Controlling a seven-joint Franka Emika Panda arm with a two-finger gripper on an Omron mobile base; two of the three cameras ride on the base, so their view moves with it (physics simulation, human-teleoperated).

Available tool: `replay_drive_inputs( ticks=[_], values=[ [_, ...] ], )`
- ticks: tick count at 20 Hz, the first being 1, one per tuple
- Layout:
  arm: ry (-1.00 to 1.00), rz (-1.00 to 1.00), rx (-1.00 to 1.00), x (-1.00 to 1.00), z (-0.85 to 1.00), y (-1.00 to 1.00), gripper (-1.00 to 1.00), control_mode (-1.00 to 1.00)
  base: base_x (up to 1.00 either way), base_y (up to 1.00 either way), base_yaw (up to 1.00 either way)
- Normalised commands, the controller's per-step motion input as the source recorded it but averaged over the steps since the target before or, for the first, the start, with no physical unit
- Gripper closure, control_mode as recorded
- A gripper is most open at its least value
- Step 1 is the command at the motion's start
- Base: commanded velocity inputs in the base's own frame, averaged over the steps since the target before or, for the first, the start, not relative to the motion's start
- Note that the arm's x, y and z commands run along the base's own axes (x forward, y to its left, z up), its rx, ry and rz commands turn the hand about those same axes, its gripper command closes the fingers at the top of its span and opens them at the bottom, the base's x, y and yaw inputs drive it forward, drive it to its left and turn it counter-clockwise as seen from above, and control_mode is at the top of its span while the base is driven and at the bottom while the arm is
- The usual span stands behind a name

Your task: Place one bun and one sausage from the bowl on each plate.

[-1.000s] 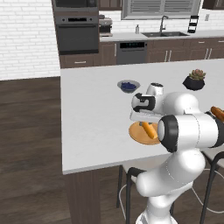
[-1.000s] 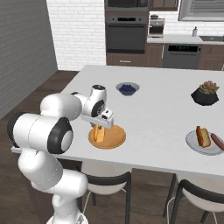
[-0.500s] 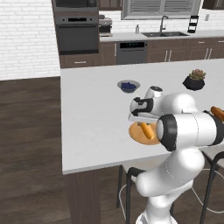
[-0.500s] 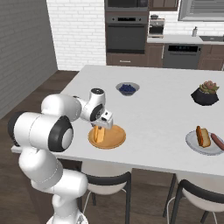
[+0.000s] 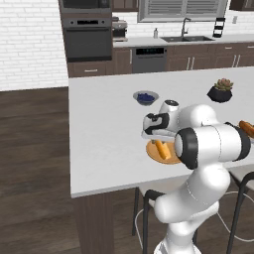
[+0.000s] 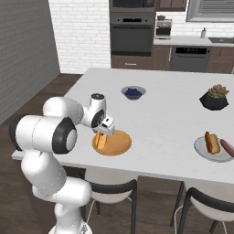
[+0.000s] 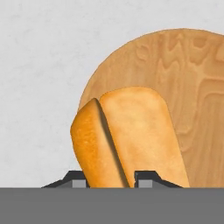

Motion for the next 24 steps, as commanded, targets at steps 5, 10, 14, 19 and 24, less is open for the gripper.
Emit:
replay_drive_inputs(
  ticks=[5, 10, 14, 19, 24],
  values=[
    [0.00, 0.00, 0.00, 0.15, 0.00, 0.00, -1.00, -1.00, 0.00, 0.00, 0.00],
    [0.00, 0.00, 0.00, 0.12, -0.02, 0.00, -1.00, -1.00, 0.00, 0.00, 0.00],
    [-0.06, -0.01, 0.03, 0.00, -0.22, 0.03, -1.00, -1.00, 0.00, 0.00, 0.00],
    [-0.16, 0.00, 0.12, 0.00, -0.37, -0.01, -1.00, -1.00, 0.00, 0.00, 0.00],
    [-0.11, 0.00, 0.10, 0.00, -0.15, -0.13, -1.00, -1.00, 0.00, 0.00, 0.00]
  ],
)
